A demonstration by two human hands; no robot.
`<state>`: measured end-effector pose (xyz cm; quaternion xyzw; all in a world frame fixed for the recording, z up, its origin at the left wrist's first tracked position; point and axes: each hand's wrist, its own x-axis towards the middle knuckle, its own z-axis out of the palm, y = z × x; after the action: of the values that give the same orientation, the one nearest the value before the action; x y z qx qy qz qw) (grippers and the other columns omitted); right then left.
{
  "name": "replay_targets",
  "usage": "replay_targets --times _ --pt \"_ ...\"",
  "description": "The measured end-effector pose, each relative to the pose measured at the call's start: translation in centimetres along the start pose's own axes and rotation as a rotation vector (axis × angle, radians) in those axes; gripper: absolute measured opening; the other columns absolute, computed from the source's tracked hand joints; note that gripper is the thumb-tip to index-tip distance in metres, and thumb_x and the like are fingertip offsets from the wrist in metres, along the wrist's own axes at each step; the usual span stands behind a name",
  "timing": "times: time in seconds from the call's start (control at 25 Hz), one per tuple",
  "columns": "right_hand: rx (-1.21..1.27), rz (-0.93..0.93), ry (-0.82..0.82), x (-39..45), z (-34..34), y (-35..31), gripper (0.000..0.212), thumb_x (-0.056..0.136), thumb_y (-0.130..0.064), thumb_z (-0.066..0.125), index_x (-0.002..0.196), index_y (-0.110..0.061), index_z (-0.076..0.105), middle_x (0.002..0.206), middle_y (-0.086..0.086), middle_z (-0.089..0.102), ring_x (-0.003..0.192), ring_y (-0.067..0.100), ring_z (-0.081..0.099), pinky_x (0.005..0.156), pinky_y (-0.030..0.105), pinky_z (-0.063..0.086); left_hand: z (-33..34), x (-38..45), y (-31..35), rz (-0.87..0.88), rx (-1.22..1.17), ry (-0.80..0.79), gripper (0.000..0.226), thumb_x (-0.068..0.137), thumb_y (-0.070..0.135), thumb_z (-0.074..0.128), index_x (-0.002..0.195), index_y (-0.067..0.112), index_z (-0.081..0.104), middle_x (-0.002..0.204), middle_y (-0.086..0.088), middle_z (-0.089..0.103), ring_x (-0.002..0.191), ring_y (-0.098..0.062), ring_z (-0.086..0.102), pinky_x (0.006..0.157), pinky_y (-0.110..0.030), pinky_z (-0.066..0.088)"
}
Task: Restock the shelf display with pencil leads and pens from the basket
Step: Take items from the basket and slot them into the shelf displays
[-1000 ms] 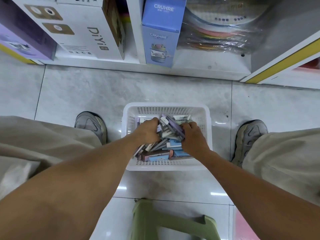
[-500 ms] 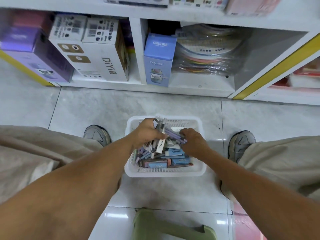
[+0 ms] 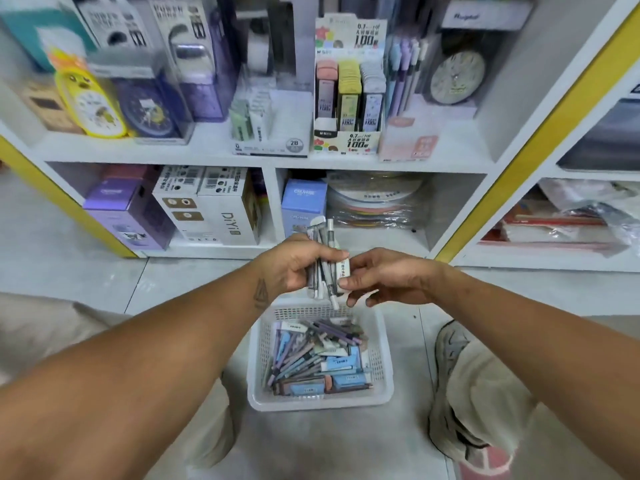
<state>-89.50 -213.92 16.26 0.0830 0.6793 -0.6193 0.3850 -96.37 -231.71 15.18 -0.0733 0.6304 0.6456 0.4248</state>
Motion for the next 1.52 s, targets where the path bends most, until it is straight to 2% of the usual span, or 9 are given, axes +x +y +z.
replay_targets --times 0.2,0.32,0.52,0.68,0.8,0.92,1.12,1.36,1.52 --pt "0.144 -0.262 0.238 -4.4 -0.7 -5.6 0.052 0.067 -0.012 0.085 0.111 0.000 0.060 0.073 0.011 0.067 0.061 0.020 0.065 0.059 0.027 0.057 2.2 -4.3 6.4 0.071 -0.036 -0.073 0.005 0.083 -0.003 0.070 0.083 0.000 0.074 0.073 -0.014 0.074 0.063 -0.024 0.073 0.054 -0.033 0.059" --pt "0.162 -0.356 0.269 -6.5 -1.3 -8.6 0.046 0.065 -0.005 0.084 0.106 -0.003 0.064 0.077 0.016 0.070 0.061 0.023 0.065 0.058 0.030 0.058 2.9 -6.3 9.6 0.063 -0.106 -0.156 0.010 0.080 0.001 0.066 0.084 -0.001 0.075 0.080 -0.015 0.075 0.069 -0.025 0.074 0.061 -0.038 0.062" --pt "0.203 -0.450 0.378 -7.8 -2.8 -12.3 0.035 0.079 0.010 0.073 0.106 -0.006 0.059 0.088 0.025 0.071 0.065 0.028 0.066 0.056 0.031 0.059 3.0 -7.6 14.0 0.105 -0.166 -0.083 0.020 0.078 -0.005 0.063 0.097 -0.006 0.067 0.078 -0.019 0.073 0.065 -0.027 0.073 0.058 -0.039 0.061" --pt "0.041 -0.526 0.550 -7.0 -3.8 -15.7 0.033 0.083 0.009 0.071 0.113 -0.004 0.062 0.090 0.025 0.073 0.068 0.030 0.071 0.064 0.033 0.062 1.5 -7.3 17.0 0.129 -0.137 0.024 0.012 0.090 -0.005 0.056 0.081 -0.002 0.062 0.063 -0.012 0.065 0.048 -0.021 0.065 0.043 -0.029 0.055" --pt "-0.059 -0.612 0.645 -5.2 -4.1 -19.0 0.015 0.088 0.009 0.066 0.101 0.002 0.063 0.086 0.024 0.072 0.066 0.028 0.074 0.062 0.030 0.062 -1.1 -7.1 19.1 0.168 -0.157 0.119 0.016 0.092 -0.005 0.056 0.077 0.001 0.059 0.069 -0.011 0.058 0.059 -0.021 0.060 0.047 -0.031 0.058" --pt "-0.107 -0.652 0.666 -2.8 -3.9 -21.2 0.010 0.090 0.010 0.063 0.097 0.004 0.062 0.082 0.024 0.072 0.067 0.028 0.074 0.064 0.033 0.063 -4.1 -7.0 20.1 0.178 -0.194 0.178 0.018 0.091 -0.005 0.058 0.075 0.002 0.059 0.060 -0.008 0.060 0.052 -0.019 0.062 0.042 -0.031 0.056" --pt "-0.192 -0.667 0.657 1.3 -3.1 -23.4 0.010 0.090 0.007 0.065 0.097 -0.001 0.065 0.088 0.027 0.072 0.073 0.031 0.074 0.073 0.036 0.063 -8.6 -7.0 21.1 0.197 -0.269 0.178 0.007 0.089 -0.006 0.059 0.093 -0.002 0.063 0.082 -0.012 0.071 0.073 -0.023 0.069 0.066 -0.037 0.061" --pt "-0.535 -0.706 0.779 4.8 -3.6 -24.2 0.012 0.092 -0.005 0.067 0.089 -0.016 0.070 0.078 0.000 0.067 0.067 0.014 0.073 0.072 0.034 0.062 -11.9 -6.7 21.9 0.215 -0.300 0.290 0.012 0.089 -0.010 0.056 0.083 -0.001 0.060 0.059 -0.011 0.068 0.049 -0.021 0.068 0.044 -0.030 0.055" --pt "-0.843 -0.805 0.908 6.8 -4.0 -25.1 0.010 0.093 -0.007 0.064 0.101 -0.012 0.067 0.079 -0.001 0.067 0.078 0.023 0.067 0.081 0.044 0.055 -12.6 -6.2 21.6 0.193 -0.317 0.316 0.015 0.089 -0.010 0.057 0.079 0.000 0.062 0.055 -0.009 0.065 0.044 -0.019 0.065 0.043 -0.027 0.054"
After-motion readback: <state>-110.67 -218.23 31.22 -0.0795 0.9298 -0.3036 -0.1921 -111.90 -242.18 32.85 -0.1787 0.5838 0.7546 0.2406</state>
